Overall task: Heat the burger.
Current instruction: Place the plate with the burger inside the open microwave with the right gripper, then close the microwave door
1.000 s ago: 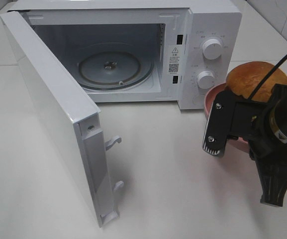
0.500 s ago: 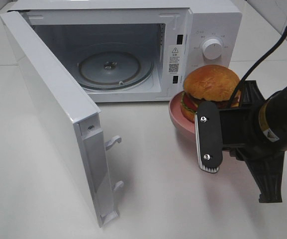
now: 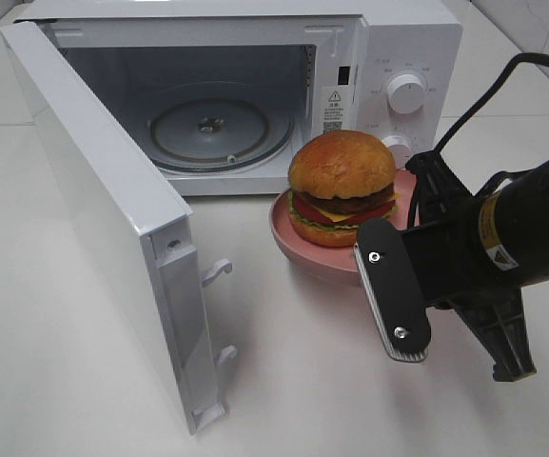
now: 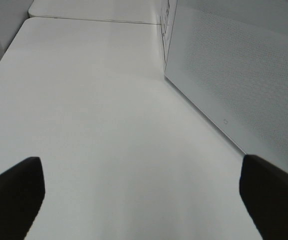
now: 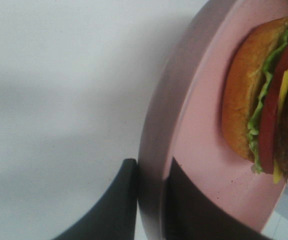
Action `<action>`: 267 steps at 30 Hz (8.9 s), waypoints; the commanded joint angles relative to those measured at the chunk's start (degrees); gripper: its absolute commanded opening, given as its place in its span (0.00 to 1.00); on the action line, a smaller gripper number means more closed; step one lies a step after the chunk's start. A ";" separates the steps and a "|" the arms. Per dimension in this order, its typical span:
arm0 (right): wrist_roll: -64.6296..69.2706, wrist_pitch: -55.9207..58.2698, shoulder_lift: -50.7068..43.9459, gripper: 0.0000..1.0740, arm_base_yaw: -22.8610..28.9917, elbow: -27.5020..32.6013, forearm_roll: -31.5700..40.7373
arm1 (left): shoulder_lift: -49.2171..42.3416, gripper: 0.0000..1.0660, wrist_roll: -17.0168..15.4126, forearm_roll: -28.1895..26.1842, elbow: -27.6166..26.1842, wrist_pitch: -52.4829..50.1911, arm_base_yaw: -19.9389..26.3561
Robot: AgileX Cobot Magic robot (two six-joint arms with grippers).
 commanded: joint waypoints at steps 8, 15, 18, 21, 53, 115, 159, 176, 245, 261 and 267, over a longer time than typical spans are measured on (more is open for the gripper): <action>-6.30 -14.50 -0.52 0.00 0.40 -1.03 -3.67 | -0.23 0.92 -0.11 -0.06 0.00 0.00 -0.34; -9.34 -17.48 -0.52 0.01 0.40 -1.03 -3.67 | -0.23 0.92 -0.11 -0.06 0.00 0.00 -0.34; -10.14 -18.96 -0.34 0.01 0.40 -1.03 -3.67 | -0.23 0.92 -0.11 -0.06 0.00 0.00 -0.34; -10.14 -19.60 0.29 0.01 0.40 -1.03 -3.72 | -0.23 0.92 -0.11 -0.06 0.00 0.00 -0.34; -13.58 -24.75 16.04 0.00 0.06 -14.61 -3.55 | -0.23 0.92 -0.11 -0.06 0.00 0.00 -0.34; -14.38 -22.12 42.63 0.00 -6.25 -48.41 -2.23 | -0.23 0.92 -0.11 0.06 0.00 0.00 -0.34; -8.65 -29.22 32.09 0.51 -6.47 -30.42 -3.72 | -0.23 0.92 -0.11 0.11 0.00 0.00 -0.34; -3.95 -31.11 21.43 0.71 -6.47 -19.19 -3.72 | -0.23 0.92 -0.11 0.11 0.00 0.00 -0.34; 44.12 23.20 -30.88 0.70 -8.37 1.60 24.12 | -0.23 0.92 -0.11 0.11 0.00 0.00 -0.34; 43.14 27.04 -44.92 0.71 -8.42 5.33 29.22 | -0.23 0.92 -0.11 0.11 0.00 0.00 -0.34; 47.84 29.97 -52.20 0.71 -9.17 5.61 27.10 | -0.23 0.92 -0.11 0.11 0.00 0.00 -0.34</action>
